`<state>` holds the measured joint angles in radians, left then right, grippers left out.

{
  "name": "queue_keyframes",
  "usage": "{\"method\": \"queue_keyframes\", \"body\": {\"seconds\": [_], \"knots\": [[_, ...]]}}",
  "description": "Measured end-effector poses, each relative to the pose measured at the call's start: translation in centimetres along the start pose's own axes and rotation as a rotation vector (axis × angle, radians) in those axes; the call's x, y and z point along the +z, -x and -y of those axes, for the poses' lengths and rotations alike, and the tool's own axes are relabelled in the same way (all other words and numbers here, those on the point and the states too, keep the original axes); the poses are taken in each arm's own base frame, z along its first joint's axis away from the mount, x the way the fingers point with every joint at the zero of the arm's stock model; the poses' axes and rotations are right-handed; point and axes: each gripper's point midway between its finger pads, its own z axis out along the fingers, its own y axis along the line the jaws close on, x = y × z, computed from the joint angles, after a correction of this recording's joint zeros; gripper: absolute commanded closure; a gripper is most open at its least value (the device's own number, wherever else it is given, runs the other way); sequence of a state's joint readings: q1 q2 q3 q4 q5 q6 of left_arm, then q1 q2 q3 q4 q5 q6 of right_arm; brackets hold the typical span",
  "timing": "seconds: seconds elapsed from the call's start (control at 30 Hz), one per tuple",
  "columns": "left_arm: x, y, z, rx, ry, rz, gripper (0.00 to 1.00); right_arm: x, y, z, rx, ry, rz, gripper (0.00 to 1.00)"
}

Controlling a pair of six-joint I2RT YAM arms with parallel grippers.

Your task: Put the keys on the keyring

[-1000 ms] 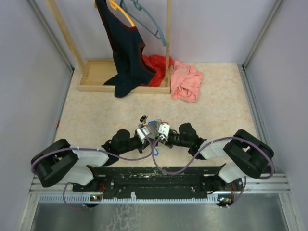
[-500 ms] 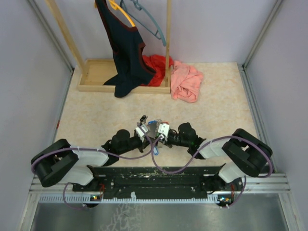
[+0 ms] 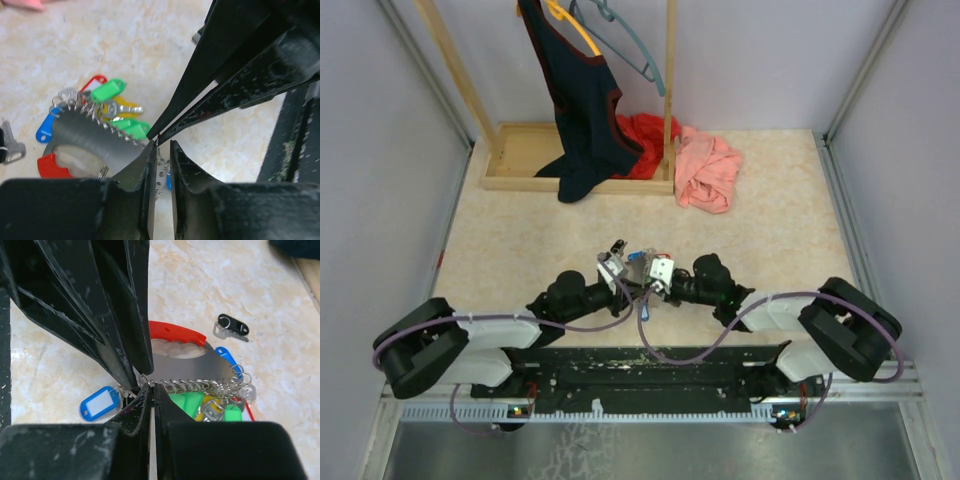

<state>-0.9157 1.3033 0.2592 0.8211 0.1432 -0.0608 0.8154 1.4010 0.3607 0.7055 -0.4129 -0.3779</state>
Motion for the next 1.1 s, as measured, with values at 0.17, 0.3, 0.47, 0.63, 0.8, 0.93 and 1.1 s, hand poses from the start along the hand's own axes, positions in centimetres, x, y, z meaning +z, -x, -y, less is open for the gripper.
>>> {"method": "queue_keyframes", "body": {"seconds": [0.17, 0.3, 0.47, 0.63, 0.8, 0.93, 1.1], "knots": [[-0.8, 3.2, 1.0, 0.011, -0.037, 0.098, 0.72, -1.0, 1.3, 0.3, -0.04, -0.015, 0.01, 1.0], [-0.9, 2.8, 1.3, 0.046, -0.063, 0.074, 0.72, -1.4, 1.5, 0.4, -0.056, -0.018, 0.008, 1.0], [-1.1, 2.0, 0.4, 0.067, -0.062, 0.044, 0.71, -1.7, 0.6, 0.0, -0.055, -0.009, -0.019, 1.0], [-1.4, 1.9, -1.8, 0.074, -0.044, 0.035, 0.67, -1.8, 0.0, -0.2, -0.054, -0.005, -0.038, 1.0], [-1.0, 0.2, -1.4, 0.103, -0.104, -0.029, 0.64, -1.8, 0.0, -0.2, -0.054, -0.006, -0.038, 1.0], [-0.2, -0.9, -1.0, 0.116, -0.155, -0.074, 0.63, -1.8, 0.0, -0.2, -0.054, -0.005, -0.037, 1.0], [0.0, -1.5, -0.6, 0.127, -0.188, -0.088, 0.63, -1.9, -0.2, -0.3, -0.051, -0.004, -0.041, 1.0]]}}
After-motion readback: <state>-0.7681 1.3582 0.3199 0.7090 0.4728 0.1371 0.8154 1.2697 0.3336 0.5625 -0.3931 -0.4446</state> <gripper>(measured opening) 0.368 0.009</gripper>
